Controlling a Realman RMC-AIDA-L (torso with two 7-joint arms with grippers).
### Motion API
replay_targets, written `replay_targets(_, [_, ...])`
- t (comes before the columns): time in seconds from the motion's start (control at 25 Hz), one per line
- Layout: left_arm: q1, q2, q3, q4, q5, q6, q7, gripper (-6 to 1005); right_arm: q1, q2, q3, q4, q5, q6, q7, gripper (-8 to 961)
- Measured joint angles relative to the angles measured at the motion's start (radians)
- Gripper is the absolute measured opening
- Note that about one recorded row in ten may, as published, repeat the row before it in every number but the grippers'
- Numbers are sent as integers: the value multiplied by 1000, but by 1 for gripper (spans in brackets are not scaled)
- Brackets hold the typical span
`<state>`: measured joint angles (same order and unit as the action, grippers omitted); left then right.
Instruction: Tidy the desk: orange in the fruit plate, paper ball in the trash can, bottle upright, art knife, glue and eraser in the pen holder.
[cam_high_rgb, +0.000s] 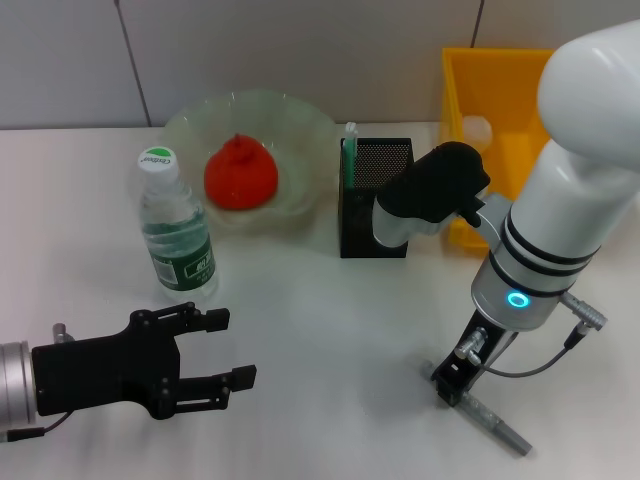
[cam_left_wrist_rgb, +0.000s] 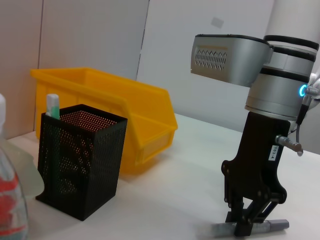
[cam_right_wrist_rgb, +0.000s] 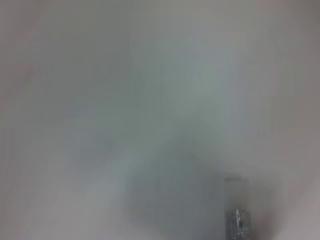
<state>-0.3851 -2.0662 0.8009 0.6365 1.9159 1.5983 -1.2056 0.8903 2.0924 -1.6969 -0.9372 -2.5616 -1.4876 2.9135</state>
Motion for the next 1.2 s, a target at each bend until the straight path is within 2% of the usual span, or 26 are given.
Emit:
replay_targets(0.08, [-1, 0, 0, 0, 0, 0, 0, 815, 1, 0, 1, 0, 0, 1, 0, 212])
replay_targets(0.2, [-1, 0, -1, 0, 0, 0, 0, 815, 1, -3, 7, -17, 0, -5, 0, 148])
replay_targets(0.36, [-1, 0, -2, 0, 0, 0, 0, 814, -16, -10, 32, -116, -12, -47, -1, 149])
replay_targets(0.48, [0, 1, -2, 0, 0, 0, 0, 815, -45, -12, 106, -256, -41, -96, -7, 148])
replay_targets(0.56, [1, 1, -2, 0, 0, 1, 0, 815, -81, -12, 167, -430, -83, -132, -9, 147])
replay_targets(0.64, [1, 1, -2, 0, 0, 1, 0, 815, -110, -12, 201, -547, -111, -135, -15, 146])
replay_targets(0.72, [1, 2, -2, 0, 0, 2, 0, 815, -126, -11, 216, -596, -125, -125, -21, 145])
replay_targets(0.76, [2, 1, -2, 0, 0, 2, 0, 815, -159, -8, 237, -674, -142, -85, -35, 144])
replay_targets(0.8, [2, 1, -2, 0, 0, 2, 0, 815, -159, -8, 237, -674, -142, -85, -35, 144])
replay_targets(0.92, [3, 0, -2, 0, 0, 2, 0, 815, -219, -6, 242, -741, -145, 35, -62, 143])
replay_targets(0.96, [3, 0, -3, 0, 0, 2, 0, 815, -256, -6, 234, -752, -143, 138, -88, 142])
replay_targets(1.0, [3, 0, -3, 0, 0, 2, 0, 815, -285, -4, 216, -737, -138, 234, -112, 142])
replay_targets(1.12, [3, -1, -3, 0, 0, 2, -4, 815, -295, -4, 206, -726, -134, 276, -122, 142])
replay_targets(1.16, [3, -1, -3, 0, 0, 2, -7, 815, -314, -3, 179, -695, -122, 365, -142, 141])
replay_targets(1.2, [3, -1, -3, 0, 0, 2, -7, 815, -314, -3, 179, -695, -122, 365, -142, 141])
